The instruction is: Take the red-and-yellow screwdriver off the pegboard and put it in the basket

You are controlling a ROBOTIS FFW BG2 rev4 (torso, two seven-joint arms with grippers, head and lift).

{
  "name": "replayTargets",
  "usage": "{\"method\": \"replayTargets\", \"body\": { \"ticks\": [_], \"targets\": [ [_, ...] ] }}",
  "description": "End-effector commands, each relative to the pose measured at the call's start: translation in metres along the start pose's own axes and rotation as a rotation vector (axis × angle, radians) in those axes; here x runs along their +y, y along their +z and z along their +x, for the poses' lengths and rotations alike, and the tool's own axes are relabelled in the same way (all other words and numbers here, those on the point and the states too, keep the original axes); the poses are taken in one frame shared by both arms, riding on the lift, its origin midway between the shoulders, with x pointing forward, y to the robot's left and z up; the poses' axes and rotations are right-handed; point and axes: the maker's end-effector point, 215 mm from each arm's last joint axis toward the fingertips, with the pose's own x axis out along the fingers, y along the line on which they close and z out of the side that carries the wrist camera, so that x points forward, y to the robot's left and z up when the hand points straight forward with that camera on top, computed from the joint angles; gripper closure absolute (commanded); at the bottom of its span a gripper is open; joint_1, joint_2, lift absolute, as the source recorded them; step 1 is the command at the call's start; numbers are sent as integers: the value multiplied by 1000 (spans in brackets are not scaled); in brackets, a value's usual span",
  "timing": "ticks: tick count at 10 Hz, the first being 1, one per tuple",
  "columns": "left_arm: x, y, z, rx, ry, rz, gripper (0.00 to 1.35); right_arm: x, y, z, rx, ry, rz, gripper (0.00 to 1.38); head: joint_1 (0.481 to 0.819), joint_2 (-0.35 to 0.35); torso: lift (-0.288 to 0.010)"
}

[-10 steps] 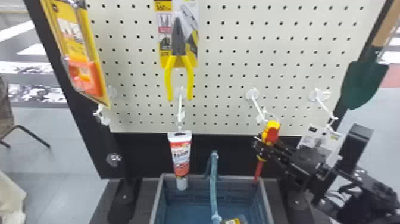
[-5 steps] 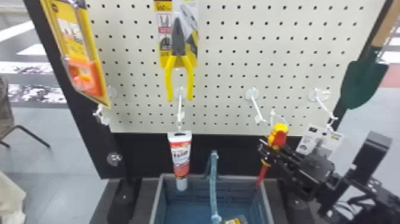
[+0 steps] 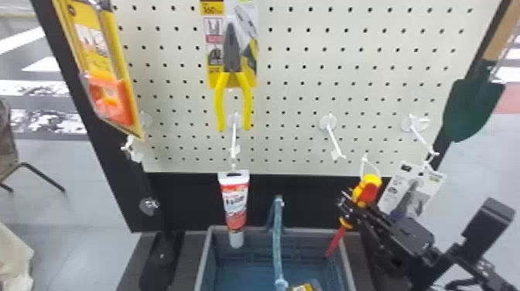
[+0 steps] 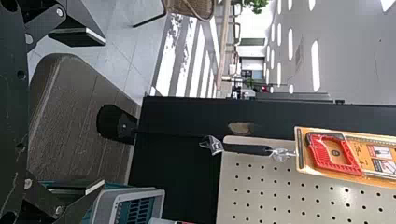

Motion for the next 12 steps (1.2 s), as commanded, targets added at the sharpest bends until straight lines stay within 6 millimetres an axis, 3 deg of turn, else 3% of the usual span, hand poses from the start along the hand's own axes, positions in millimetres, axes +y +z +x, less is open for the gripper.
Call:
{"method": "replayTargets", "body": {
  "ticks": [1, 3, 5, 7, 12],
  "targets": [
    [-2, 0, 1, -3, -3, -2, 240, -9, -16, -3, 1, -20, 37, 1223, 549, 0, -100],
    [-3, -1, 3, -4, -6, -5, 240, -20, -50, -3, 26, -38, 103, 1223, 549, 0, -100],
    [-4, -3, 2, -1, -9, -7, 240, -26, -67, -3, 51, -48, 120, 1223, 549, 0, -100],
    [-4, -3, 2, -2, -8, -8, 240, -28, -79, -1, 68, -48, 135, 1223, 549, 0, -100],
    [-6, -2, 5, -9, -18, -9, 240, -13, -87, 13, 35, -35, 224, 1223, 549, 0, -100]
  ]
}}
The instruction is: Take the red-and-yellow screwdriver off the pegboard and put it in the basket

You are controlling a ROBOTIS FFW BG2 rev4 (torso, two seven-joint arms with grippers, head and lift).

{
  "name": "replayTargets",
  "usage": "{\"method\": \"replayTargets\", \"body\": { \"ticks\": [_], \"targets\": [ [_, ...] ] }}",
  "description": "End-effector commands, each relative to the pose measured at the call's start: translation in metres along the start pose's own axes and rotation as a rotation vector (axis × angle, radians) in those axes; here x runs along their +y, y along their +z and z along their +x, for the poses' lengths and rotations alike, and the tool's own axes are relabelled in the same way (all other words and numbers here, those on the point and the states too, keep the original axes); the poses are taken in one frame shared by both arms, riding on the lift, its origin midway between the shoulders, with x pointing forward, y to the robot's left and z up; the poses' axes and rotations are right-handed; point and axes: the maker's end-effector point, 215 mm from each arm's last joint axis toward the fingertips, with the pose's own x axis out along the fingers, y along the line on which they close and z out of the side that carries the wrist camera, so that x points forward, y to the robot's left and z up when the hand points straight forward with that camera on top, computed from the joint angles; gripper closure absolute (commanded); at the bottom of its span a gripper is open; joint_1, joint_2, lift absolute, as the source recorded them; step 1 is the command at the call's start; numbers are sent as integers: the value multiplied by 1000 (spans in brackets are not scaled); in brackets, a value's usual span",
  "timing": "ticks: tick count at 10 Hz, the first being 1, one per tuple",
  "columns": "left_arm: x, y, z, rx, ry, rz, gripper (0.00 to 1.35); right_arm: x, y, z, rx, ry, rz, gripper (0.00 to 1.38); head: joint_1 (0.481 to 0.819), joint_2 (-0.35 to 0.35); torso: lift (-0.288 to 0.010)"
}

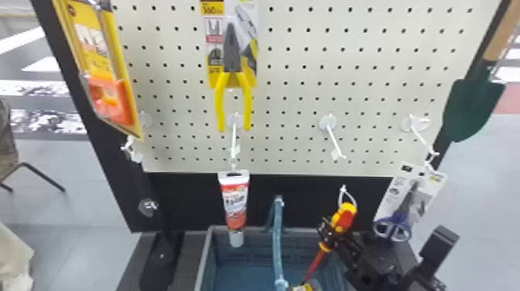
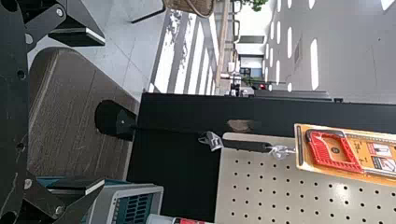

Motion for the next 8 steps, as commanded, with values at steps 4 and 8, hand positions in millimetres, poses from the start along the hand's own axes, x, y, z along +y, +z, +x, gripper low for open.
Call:
{"method": "replayTargets", "body": {
  "ticks": [4, 8],
  "targets": [
    [-3, 0, 3, -4, -8, -2, 240, 17, -14, 5, 7, 19, 87, 1223, 549, 0, -100],
    [-6, -2, 3, -1, -17, -3, 240, 23, -38, 8, 39, 30, 146, 1223, 549, 0, -100]
  ]
}}
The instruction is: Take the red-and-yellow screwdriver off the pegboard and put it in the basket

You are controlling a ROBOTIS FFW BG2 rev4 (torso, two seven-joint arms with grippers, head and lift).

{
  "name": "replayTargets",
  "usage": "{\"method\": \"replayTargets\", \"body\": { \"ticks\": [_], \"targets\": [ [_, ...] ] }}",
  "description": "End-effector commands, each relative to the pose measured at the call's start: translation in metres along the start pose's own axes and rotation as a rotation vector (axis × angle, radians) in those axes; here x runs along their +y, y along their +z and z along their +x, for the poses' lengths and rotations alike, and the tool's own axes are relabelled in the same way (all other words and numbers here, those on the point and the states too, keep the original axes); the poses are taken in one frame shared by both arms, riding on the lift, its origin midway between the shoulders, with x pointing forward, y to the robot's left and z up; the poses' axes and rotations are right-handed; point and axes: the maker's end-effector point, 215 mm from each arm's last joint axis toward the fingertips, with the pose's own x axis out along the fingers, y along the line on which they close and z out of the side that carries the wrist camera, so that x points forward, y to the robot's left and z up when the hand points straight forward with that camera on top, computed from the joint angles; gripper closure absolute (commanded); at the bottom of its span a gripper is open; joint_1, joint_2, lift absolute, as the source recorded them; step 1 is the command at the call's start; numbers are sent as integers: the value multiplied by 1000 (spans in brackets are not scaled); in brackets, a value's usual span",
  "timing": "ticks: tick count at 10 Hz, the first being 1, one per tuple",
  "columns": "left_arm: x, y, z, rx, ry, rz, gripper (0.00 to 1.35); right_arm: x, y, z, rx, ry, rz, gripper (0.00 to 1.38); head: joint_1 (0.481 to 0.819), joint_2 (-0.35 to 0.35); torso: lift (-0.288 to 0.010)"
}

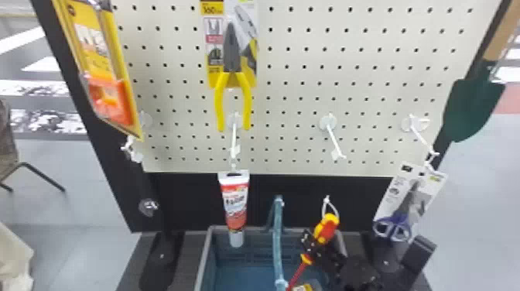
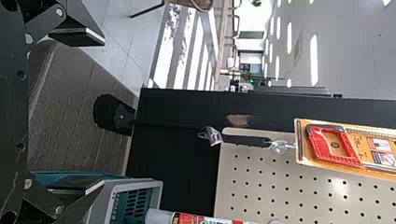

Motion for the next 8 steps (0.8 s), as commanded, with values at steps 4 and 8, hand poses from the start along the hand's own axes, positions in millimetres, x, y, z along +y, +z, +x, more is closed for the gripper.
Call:
{"method": "replayTargets", "body": {
  "ticks": [4, 8],
  "targets": [
    [1, -4, 0, -1, 3, -4, 243, -4, -27, 3, 31, 3, 47, 1223, 549, 0, -100],
    [2, -5, -1, -1, 8, -7, 243, -6, -24, 4, 11, 8, 34, 509, 549, 0, -100]
  ]
}}
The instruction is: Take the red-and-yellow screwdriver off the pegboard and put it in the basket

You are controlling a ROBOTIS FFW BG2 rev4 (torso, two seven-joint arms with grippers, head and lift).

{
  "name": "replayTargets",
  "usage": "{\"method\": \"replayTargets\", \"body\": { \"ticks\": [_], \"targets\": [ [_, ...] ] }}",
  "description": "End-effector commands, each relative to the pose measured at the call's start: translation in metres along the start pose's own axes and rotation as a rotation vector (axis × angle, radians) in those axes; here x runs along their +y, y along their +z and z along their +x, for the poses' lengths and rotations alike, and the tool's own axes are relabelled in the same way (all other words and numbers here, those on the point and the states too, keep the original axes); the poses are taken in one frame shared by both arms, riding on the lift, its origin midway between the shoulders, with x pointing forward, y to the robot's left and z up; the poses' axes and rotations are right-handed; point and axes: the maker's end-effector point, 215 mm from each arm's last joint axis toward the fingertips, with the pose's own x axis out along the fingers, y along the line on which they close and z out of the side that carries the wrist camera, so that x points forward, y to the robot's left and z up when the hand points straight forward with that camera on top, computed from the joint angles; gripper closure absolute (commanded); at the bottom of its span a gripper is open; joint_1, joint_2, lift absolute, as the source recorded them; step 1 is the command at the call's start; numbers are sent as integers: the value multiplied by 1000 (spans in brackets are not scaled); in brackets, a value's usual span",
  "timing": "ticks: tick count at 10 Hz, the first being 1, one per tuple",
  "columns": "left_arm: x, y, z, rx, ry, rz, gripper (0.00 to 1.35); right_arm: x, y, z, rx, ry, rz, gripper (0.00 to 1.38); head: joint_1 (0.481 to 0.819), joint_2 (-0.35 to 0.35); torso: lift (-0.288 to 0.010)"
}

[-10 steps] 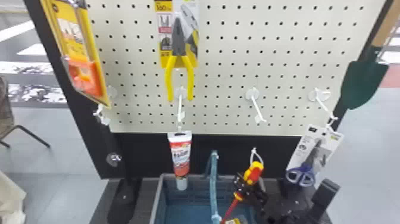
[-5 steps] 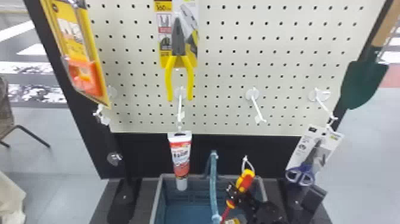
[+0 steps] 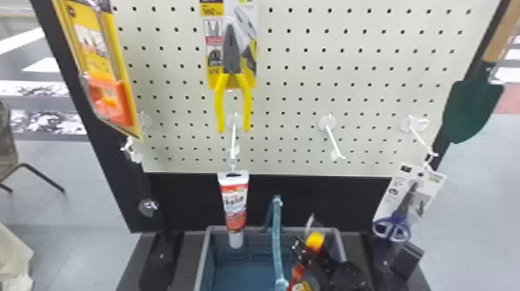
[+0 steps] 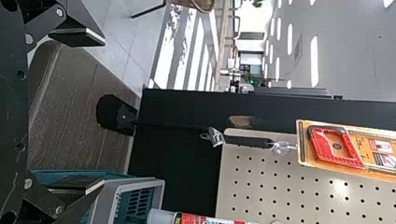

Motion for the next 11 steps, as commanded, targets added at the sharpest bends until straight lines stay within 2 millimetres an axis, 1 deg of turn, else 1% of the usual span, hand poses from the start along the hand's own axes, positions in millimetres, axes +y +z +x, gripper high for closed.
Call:
{"method": "replayTargets", "body": {
  "ticks": [1, 2, 3, 4, 11],
  "targets": [
    [1, 0, -1, 1, 2, 1, 243, 1, 6, 1, -18, 2, -13, 162, 549, 0, -100],
    [0, 0, 0, -1, 2, 0, 242, 1, 8, 1, -23, 6, -16, 73, 549, 0, -100],
    [0, 0, 0, 0, 1, -1, 242, 2, 8, 1, -23, 10, -16, 139, 549, 0, -100],
    [0, 0, 0, 0, 1, -1, 242, 1, 9, 2, -23, 9, -15, 168, 549, 0, -100],
    [0, 0, -1, 1, 0, -1, 242, 3, 11, 2, -20, 14, -27, 170, 549, 0, -100]
  ]
}}
